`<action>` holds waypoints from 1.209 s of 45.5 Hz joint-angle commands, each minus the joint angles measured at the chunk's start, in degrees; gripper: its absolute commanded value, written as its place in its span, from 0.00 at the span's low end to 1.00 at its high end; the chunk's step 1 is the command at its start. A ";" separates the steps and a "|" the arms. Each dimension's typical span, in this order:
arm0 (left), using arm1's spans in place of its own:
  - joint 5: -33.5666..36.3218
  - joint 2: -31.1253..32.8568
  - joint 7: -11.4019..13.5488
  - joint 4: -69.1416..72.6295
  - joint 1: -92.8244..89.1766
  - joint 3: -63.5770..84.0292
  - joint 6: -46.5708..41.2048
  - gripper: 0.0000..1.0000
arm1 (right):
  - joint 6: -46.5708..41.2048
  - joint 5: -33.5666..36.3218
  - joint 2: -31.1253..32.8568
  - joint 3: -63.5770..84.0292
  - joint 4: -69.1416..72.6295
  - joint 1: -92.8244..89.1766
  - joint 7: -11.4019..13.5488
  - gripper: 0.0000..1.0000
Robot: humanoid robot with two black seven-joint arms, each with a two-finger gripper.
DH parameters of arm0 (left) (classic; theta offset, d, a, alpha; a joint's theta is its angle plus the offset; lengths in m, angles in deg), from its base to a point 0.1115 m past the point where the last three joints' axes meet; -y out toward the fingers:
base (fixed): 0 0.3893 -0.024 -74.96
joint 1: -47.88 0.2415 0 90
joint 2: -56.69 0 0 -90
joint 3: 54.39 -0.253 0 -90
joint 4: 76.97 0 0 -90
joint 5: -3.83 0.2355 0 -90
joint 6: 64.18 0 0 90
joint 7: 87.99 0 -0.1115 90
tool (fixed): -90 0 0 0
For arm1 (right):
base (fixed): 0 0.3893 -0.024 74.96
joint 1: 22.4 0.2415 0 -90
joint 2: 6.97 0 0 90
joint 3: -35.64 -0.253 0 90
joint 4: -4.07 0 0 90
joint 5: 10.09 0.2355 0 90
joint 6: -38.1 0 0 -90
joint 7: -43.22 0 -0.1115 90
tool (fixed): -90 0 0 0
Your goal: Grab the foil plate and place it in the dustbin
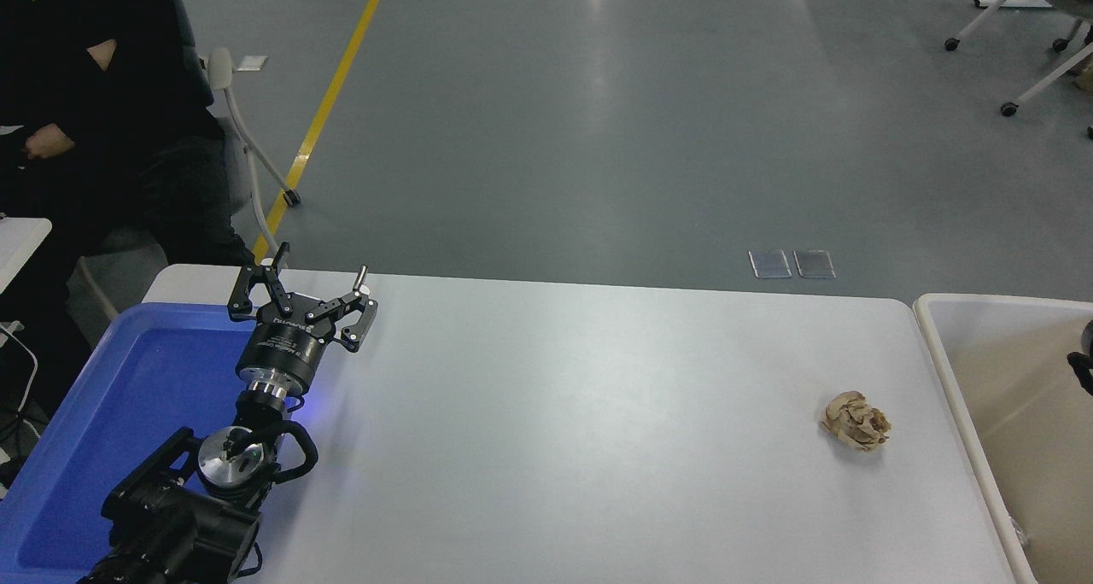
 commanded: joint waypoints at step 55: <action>0.00 -0.06 0.00 -0.01 0.00 -0.09 -0.01 0.99 | -21.04 -1.82 -16.11 71.37 80.59 82.34 -0.49 1.00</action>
